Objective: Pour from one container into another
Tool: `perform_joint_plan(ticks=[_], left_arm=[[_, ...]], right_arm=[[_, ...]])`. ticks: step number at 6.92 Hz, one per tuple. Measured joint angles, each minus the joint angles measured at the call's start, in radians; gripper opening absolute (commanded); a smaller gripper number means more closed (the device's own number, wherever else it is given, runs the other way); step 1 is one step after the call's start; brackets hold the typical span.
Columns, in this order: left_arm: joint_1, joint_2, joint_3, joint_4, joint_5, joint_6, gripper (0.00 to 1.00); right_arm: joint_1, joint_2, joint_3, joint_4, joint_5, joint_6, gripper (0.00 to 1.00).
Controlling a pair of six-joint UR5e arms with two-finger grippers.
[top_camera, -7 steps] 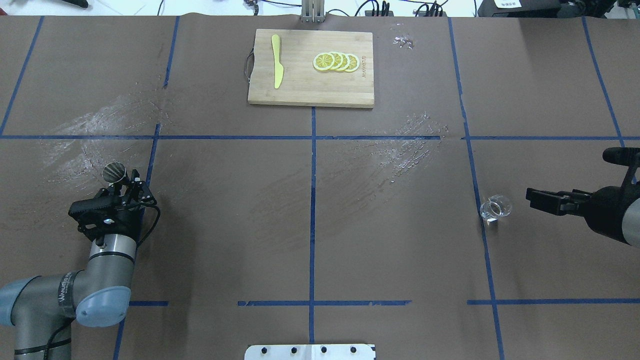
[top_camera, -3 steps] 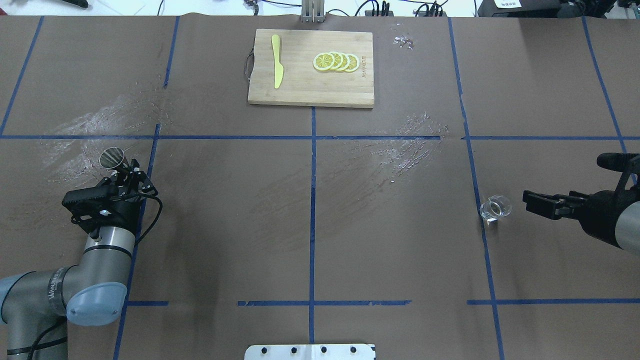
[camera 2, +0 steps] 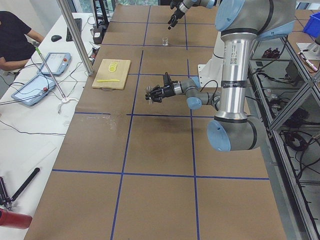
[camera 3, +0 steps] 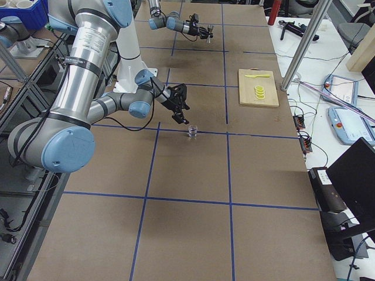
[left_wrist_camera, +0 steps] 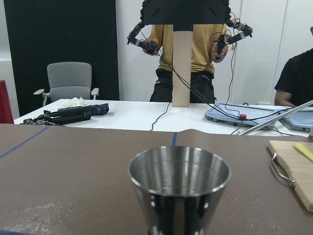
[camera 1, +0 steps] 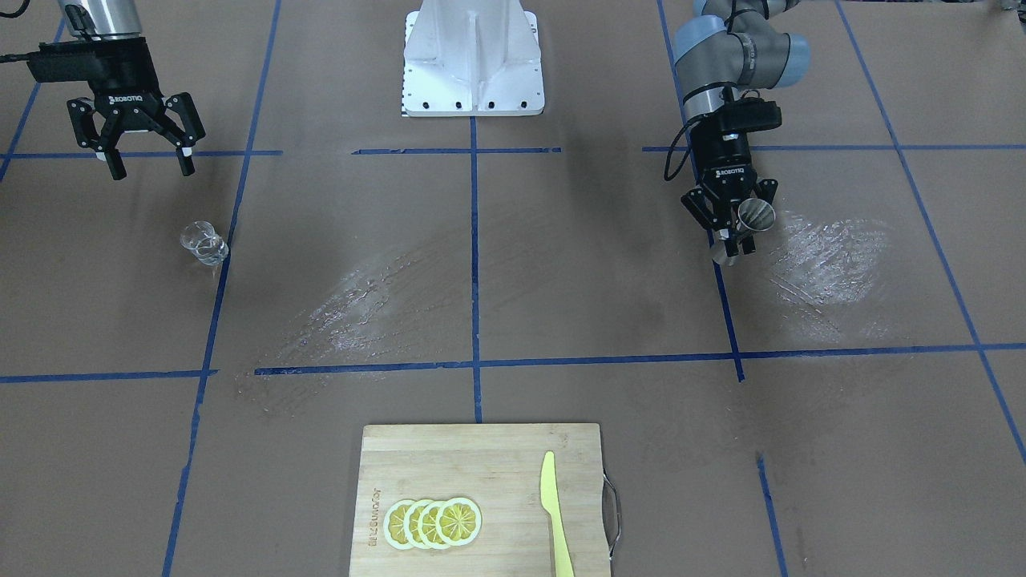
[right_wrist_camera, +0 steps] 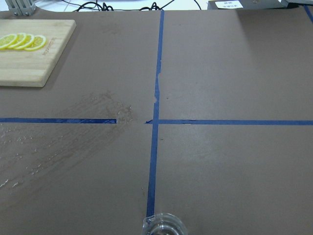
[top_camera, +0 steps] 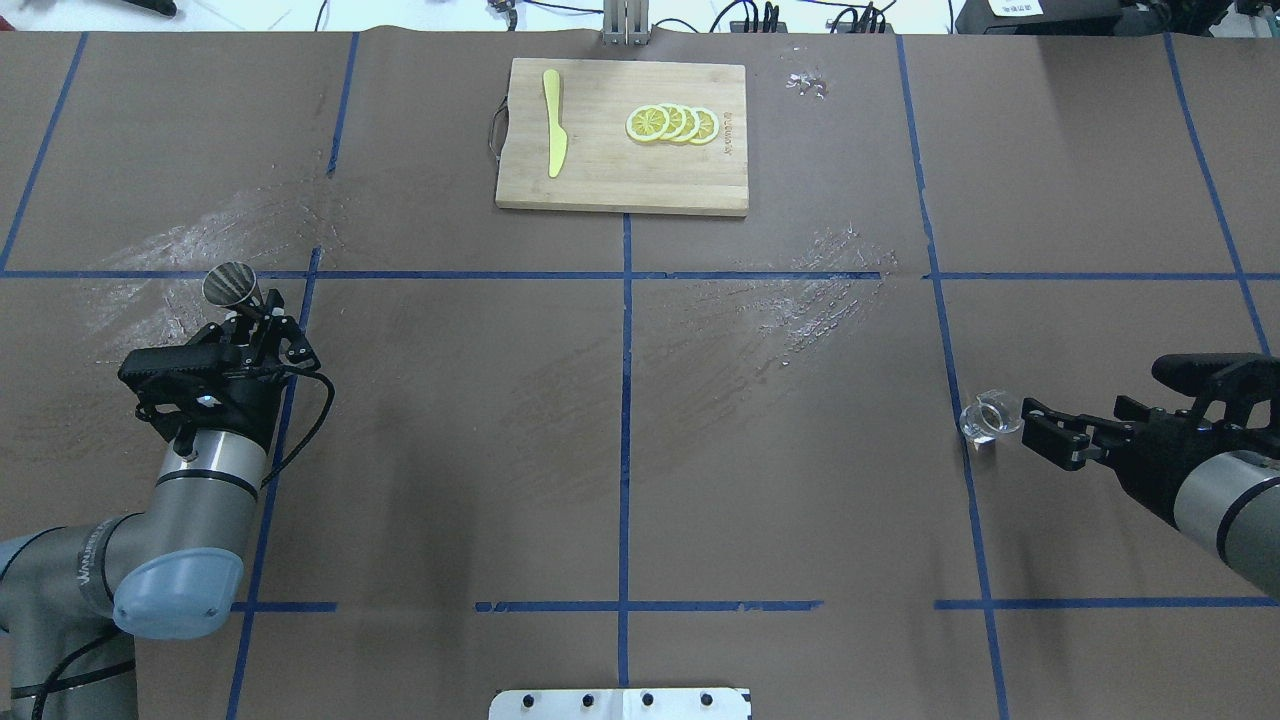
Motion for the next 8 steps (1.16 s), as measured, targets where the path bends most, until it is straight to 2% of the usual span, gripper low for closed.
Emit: perform_joint_plan(ticks=[3,6,8], left_arm=[[0.003,-0.005,0.025,-0.244,-0.045,0.136,0.00],[0.010,-0.009,0.081,-0.285,-0.048,0.164,0.00],[0.011,-0.013,0.092,-0.286,-0.048,0.164,0.00]], right_arm=[[-0.079,0.027,-0.167,0.193,-0.211,0.019,1.00],[-0.149,0.122,-0.307,0.255,-0.382,0.018,1.00],[-0.174,0.167,-0.382,0.250,-0.441,0.018,1.00]])
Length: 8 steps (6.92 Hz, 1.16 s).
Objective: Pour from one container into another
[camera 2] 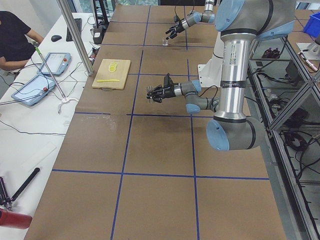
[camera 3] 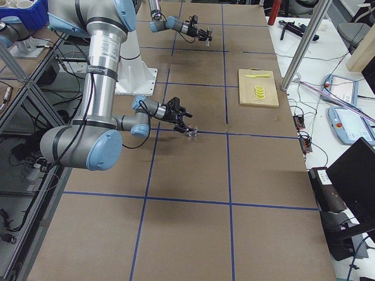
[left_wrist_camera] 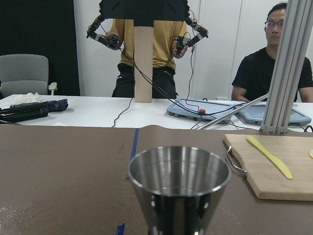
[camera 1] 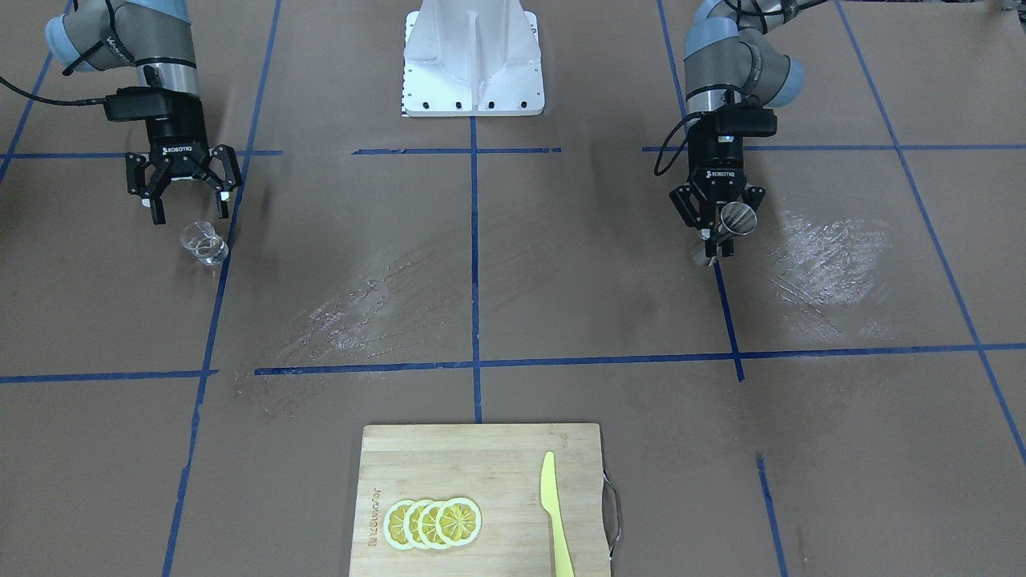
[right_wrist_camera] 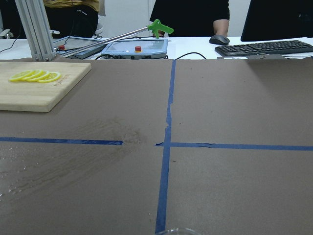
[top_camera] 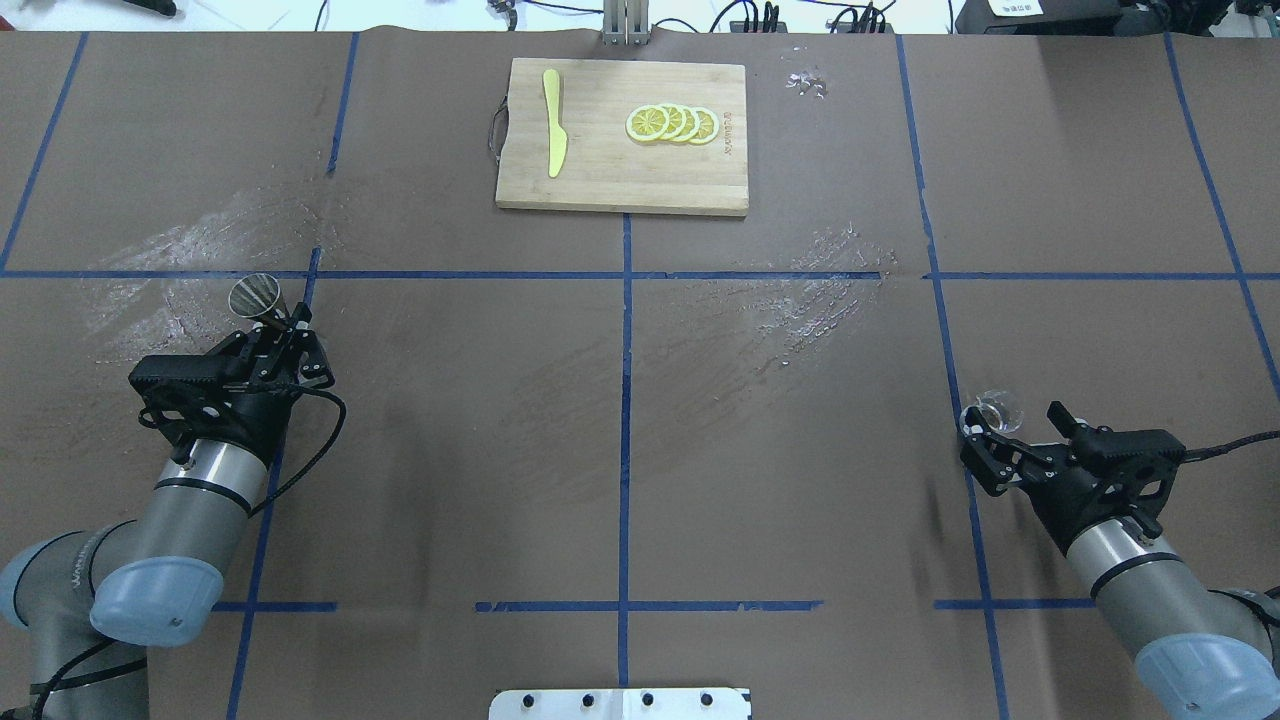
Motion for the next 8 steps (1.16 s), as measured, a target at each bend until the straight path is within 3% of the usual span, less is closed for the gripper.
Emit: perform_joint_plan(ticks=[4,8], left_arm=[[0.001,-0.009,0.013,0.000,0.002,0.000,0.00],[0.002,-0.013,0.043,0.000,0.003,-0.001,0.00]], right_arm=[[-0.020,0.047,-0.096,-0.003,-0.056,0.000,0.97],[-0.021,0.086,-0.156,0.002,-0.073,-0.006,0.85]])
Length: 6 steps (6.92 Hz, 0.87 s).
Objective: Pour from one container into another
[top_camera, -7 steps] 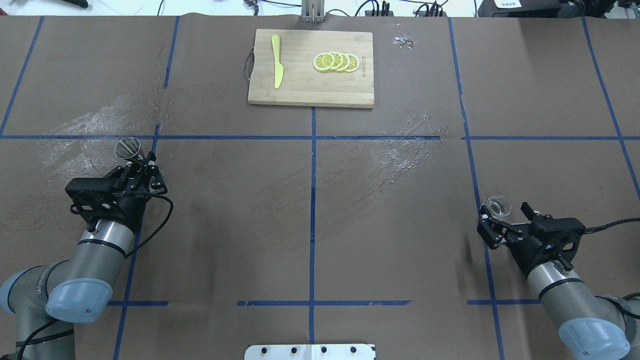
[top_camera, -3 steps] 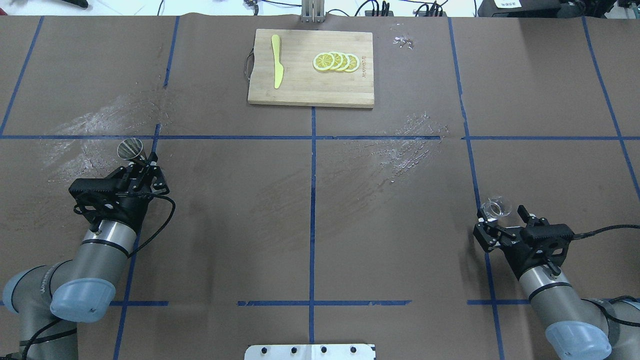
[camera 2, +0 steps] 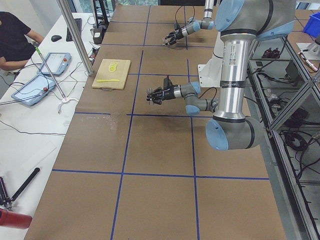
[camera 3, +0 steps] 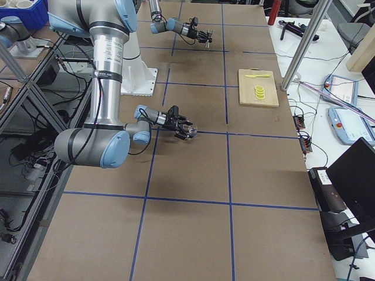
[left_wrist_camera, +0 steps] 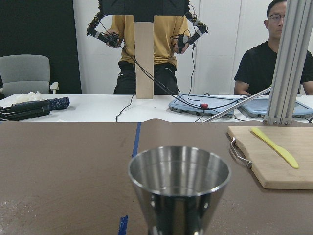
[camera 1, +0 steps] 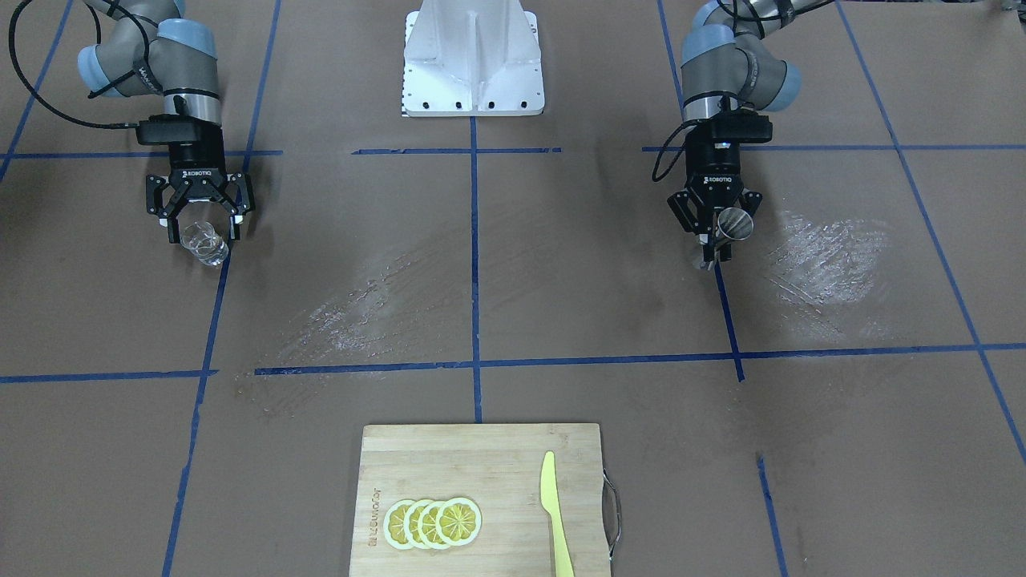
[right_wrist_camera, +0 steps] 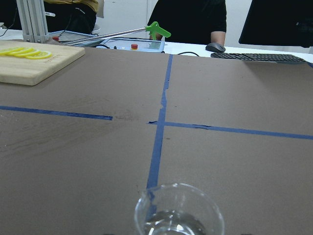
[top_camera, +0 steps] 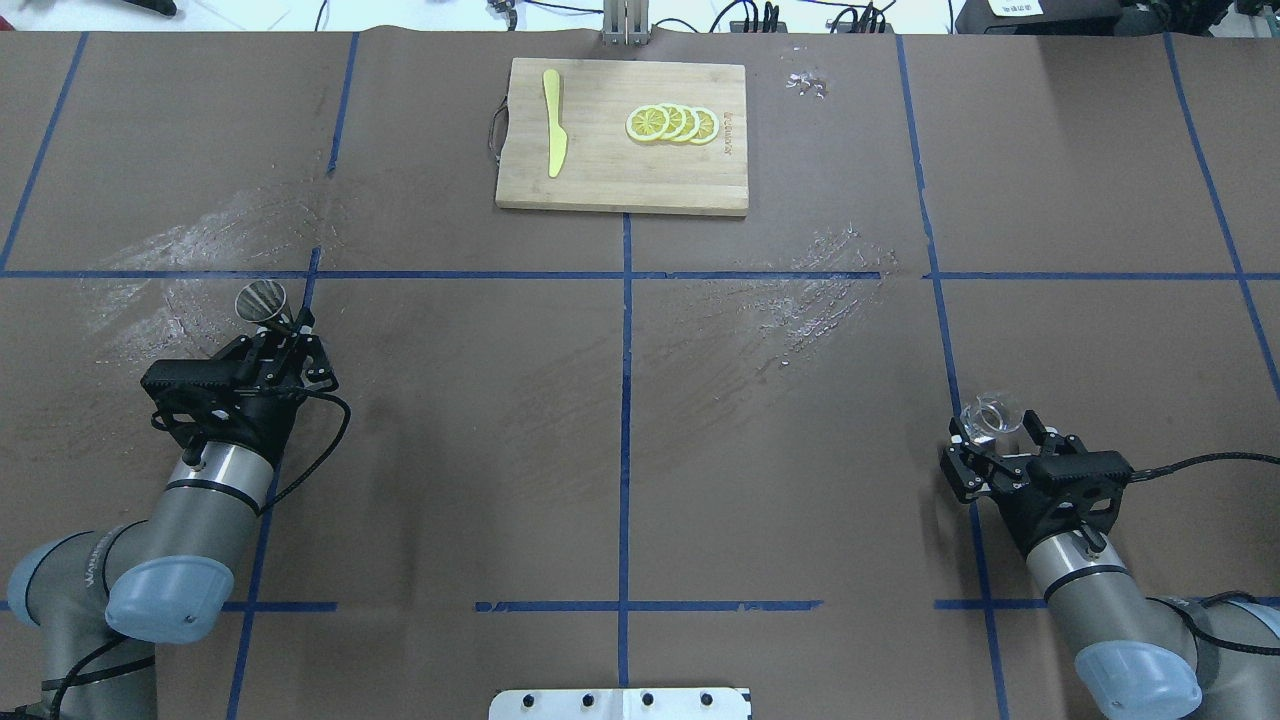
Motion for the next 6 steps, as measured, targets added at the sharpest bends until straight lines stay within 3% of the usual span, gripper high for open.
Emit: perform_joint_plan(ticks=[1,3,4,6], left_arm=[[0.000,-0.001,0.007,0.000,0.001,0.000,0.00],[0.001,-0.001,0.011,0.000,0.001,0.000,0.00],[0.000,-0.001,0.011,0.000,0.001,0.000,0.00],[0.001,-0.001,0.008,0.000,0.001,0.000,0.00]], right_arm=[[0.000,0.001,-0.006,0.002,-0.001,-0.002,0.72],[0.000,0.005,-0.008,0.006,0.001,-0.006,0.15],[0.000,0.008,-0.007,0.008,0.002,-0.008,0.00],[0.002,0.012,0.001,0.010,0.009,-0.021,0.00]])
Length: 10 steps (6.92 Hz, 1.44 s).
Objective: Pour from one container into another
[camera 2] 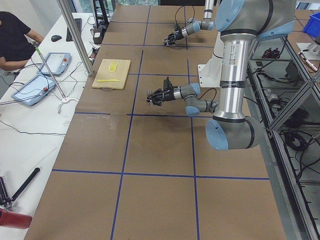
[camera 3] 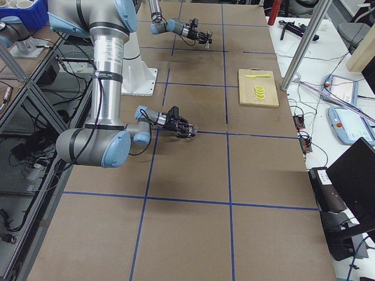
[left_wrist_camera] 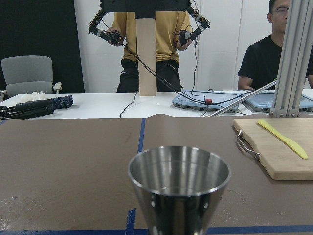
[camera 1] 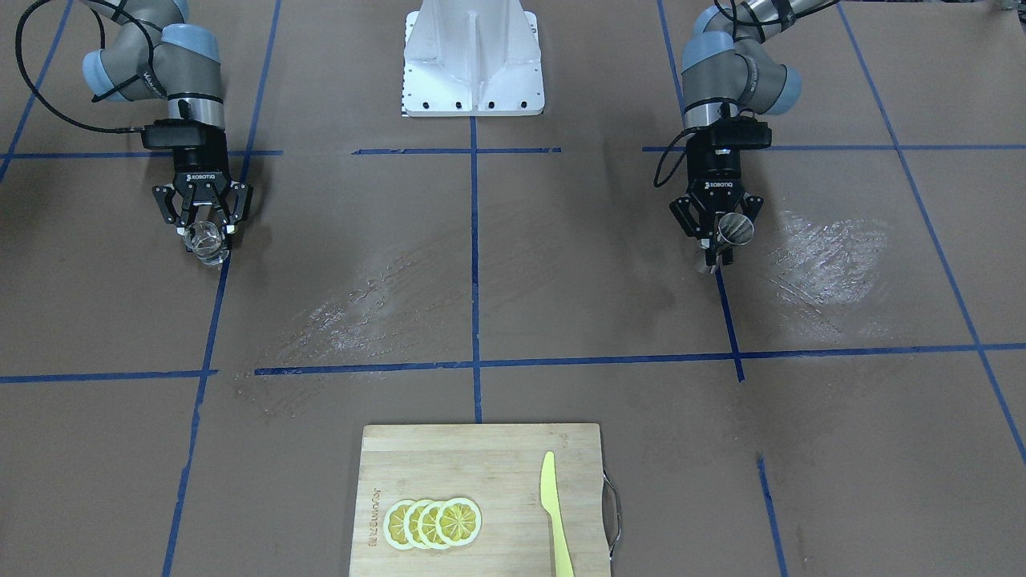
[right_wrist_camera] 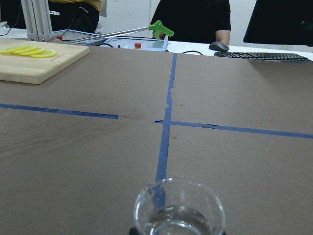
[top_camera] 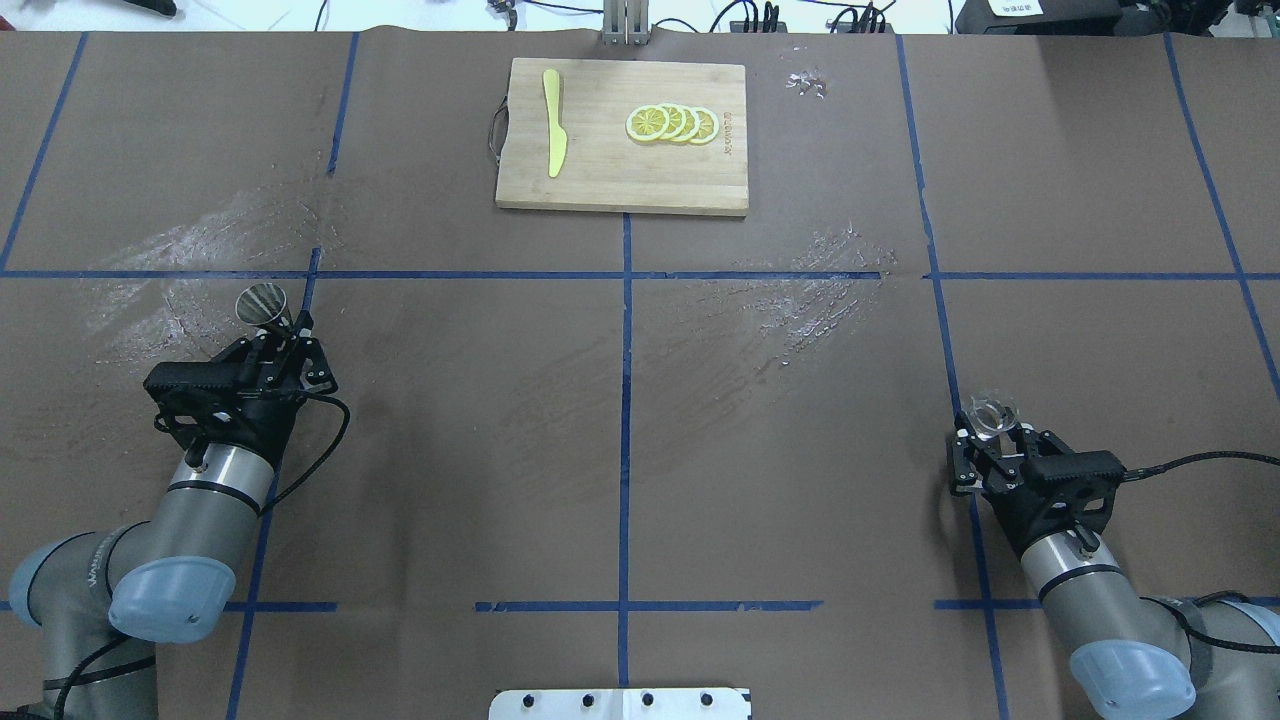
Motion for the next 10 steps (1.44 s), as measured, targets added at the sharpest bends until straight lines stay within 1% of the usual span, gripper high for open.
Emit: perform_joint_plan(ticks=[1,2,3,5,7,8,10], left_arm=[[0.001,-0.006,-0.006,0.000,-0.001,0.001,0.00],[0.002,-0.032,-0.007,0.000,-0.003,0.012,0.00],[0.003,-0.080,-0.003,0.000,-0.005,0.060,0.00],[0.007,-0.187,0.000,-0.002,-0.033,0.200,0.00],[0.016,-0.308,0.000,0.001,-0.128,0.324,0.00],[0.022,-0.346,-0.003,-0.002,-0.210,0.404,0.00],[0.027,-0.408,-0.004,-0.018,-0.381,0.509,0.00]], right_arm=[[0.003,0.001,0.026,0.001,0.007,-0.022,0.00],[0.010,-0.001,0.078,0.002,0.028,-0.050,0.00],[0.023,-0.006,0.129,0.001,0.057,-0.087,0.00],[0.047,-0.003,0.184,0.002,0.082,-0.206,0.00],[0.085,0.029,0.242,-0.003,0.110,-0.371,0.00],[0.125,0.068,0.254,-0.020,0.158,-0.448,0.00],[0.200,0.135,0.268,-0.050,0.296,-0.618,0.00]])
